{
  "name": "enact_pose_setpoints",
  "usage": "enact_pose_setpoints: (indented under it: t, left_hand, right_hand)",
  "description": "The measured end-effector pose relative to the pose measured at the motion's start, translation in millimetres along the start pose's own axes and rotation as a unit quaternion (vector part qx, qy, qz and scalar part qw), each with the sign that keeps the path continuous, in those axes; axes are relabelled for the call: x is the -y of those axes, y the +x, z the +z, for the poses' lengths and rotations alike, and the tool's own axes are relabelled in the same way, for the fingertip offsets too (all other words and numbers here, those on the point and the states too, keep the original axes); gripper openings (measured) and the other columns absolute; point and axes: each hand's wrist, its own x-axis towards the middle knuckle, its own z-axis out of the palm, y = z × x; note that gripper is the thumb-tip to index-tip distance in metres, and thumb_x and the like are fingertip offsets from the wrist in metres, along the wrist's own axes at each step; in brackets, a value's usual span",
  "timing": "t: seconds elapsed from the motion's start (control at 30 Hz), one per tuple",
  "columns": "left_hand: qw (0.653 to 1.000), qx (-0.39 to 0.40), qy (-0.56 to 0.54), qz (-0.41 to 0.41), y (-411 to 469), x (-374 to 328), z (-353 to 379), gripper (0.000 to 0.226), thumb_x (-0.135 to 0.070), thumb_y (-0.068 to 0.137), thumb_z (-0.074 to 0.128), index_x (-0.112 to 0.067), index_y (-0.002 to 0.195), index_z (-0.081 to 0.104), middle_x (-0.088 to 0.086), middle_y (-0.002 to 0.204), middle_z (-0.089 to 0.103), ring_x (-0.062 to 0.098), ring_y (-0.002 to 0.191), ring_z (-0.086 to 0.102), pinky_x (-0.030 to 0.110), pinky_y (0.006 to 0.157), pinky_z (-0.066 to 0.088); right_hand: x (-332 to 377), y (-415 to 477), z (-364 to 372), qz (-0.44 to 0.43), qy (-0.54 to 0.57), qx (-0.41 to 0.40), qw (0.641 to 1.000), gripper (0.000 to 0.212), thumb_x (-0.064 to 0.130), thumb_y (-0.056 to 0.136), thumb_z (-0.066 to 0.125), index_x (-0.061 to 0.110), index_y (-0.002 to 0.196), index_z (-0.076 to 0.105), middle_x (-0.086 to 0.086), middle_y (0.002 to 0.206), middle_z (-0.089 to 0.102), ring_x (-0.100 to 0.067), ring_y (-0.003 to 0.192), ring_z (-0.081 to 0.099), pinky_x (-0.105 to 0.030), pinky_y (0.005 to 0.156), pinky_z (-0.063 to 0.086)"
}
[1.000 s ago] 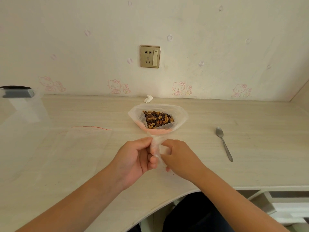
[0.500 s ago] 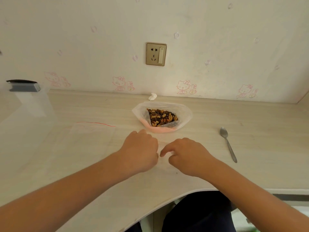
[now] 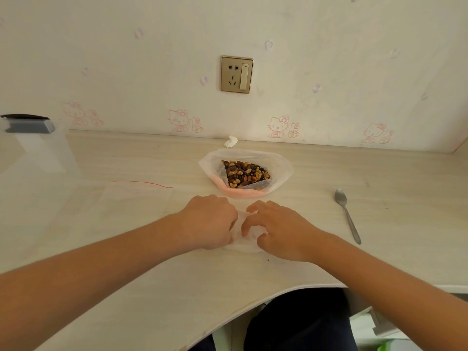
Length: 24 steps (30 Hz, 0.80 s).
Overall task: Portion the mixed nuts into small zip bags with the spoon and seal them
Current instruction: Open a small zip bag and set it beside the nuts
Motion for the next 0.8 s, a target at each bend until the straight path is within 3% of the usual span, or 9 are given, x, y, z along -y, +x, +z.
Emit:
enact_pose_setpoints:
  t: [0.1,0.2,0.3,0.4,0.5,0.57,0.67,0.8]
  left_hand:
    - [1.0,-0.007,-0.002,-0.002,1.5,-1.0,3.6,0.022,-0.044,0.096,0.06,-0.028,0.1,0.074,-0.002,0.102,0.06,0.024,0.097,0.061,0.036,0.07,0.045]
    - [1.0,-0.002,0.021,-0.001,2.4,-0.5,3.8,0.026,-0.044,0.099,0.056,-0.025,0.099,0.074,0.001,0.107,0.062,0.024,0.099,0.059,0.036,0.069,0.042]
    - [0.998,0.0,0.061,-0.001,-0.7,-1.2,1.4,0.026,-0.04,0.103,0.051,-0.023,0.104,0.07,0.003,0.114,0.061,0.024,0.103,0.055,0.036,0.071,0.034]
    - [0.995,-0.044,0.074,0.047,-7.3,-8.6,5.6,0.023,-0.037,0.102,0.053,-0.026,0.116,0.067,0.002,0.121,0.056,0.023,0.113,0.05,0.037,0.077,0.037]
    - [0.989,-0.098,0.023,0.107,-9.8,-12.8,13.5,0.021,-0.031,0.102,0.055,-0.029,0.117,0.07,-0.001,0.132,0.053,0.021,0.123,0.045,0.039,0.092,0.043]
    - [0.994,-0.075,0.024,0.079,-6.6,-7.9,14.1,0.027,-0.037,0.104,0.051,-0.03,0.116,0.074,-0.002,0.134,0.054,0.021,0.124,0.043,0.038,0.094,0.04]
    - [0.999,-0.045,0.016,0.022,-1.2,3.8,10.6,0.034,-0.046,0.105,0.048,-0.028,0.116,0.075,-0.002,0.127,0.056,0.02,0.12,0.044,0.036,0.089,0.038]
    - [0.999,-0.045,-0.006,0.015,3.3,6.9,10.6,0.034,-0.051,0.102,0.053,-0.03,0.107,0.078,-0.004,0.121,0.059,0.019,0.115,0.047,0.035,0.087,0.041]
  right_hand:
    - [-2.9,-0.4,3.4,-0.011,0.045,0.001,0.999,0.045,0.01,0.087,0.054,0.038,0.118,0.071,0.01,0.153,0.043,-0.015,0.138,0.038,-0.034,0.109,0.035]
    - [-2.0,5.4,10.0,0.03,0.032,-0.055,0.998,0.024,0.039,0.098,0.052,0.031,0.102,0.074,0.007,0.132,0.058,-0.018,0.123,0.05,-0.039,0.101,0.043]
    - [-4.3,14.1,9.5,0.099,-0.009,-0.105,0.989,0.042,0.054,0.099,0.055,0.021,0.083,0.073,0.006,0.106,0.062,-0.017,0.102,0.055,-0.041,0.087,0.052]
    - [-4.6,15.4,10.4,0.088,-0.011,-0.107,0.99,0.029,0.054,0.089,0.068,0.026,0.081,0.069,0.008,0.109,0.055,-0.016,0.102,0.051,-0.037,0.084,0.05]
    - [-4.8,12.1,11.4,0.063,-0.024,-0.092,0.993,0.027,0.059,0.085,0.066,0.032,0.085,0.06,0.009,0.109,0.051,-0.016,0.102,0.048,-0.036,0.082,0.046]
    - [-6.8,8.9,9.4,0.05,-0.034,-0.081,0.995,0.023,0.057,0.086,0.065,0.035,0.091,0.058,0.01,0.115,0.05,-0.016,0.106,0.047,-0.037,0.087,0.046]
    - [-11.9,4.5,10.2,-0.017,-0.026,-0.075,0.997,0.015,0.043,0.092,0.066,0.036,0.105,0.064,0.009,0.138,0.048,-0.016,0.125,0.044,-0.036,0.1,0.043]
    - [-9.7,0.0,19.8,-0.123,0.035,-0.083,0.988,0.033,0.012,0.089,0.066,0.034,0.114,0.067,0.009,0.157,0.037,-0.012,0.142,0.033,-0.03,0.113,0.029]
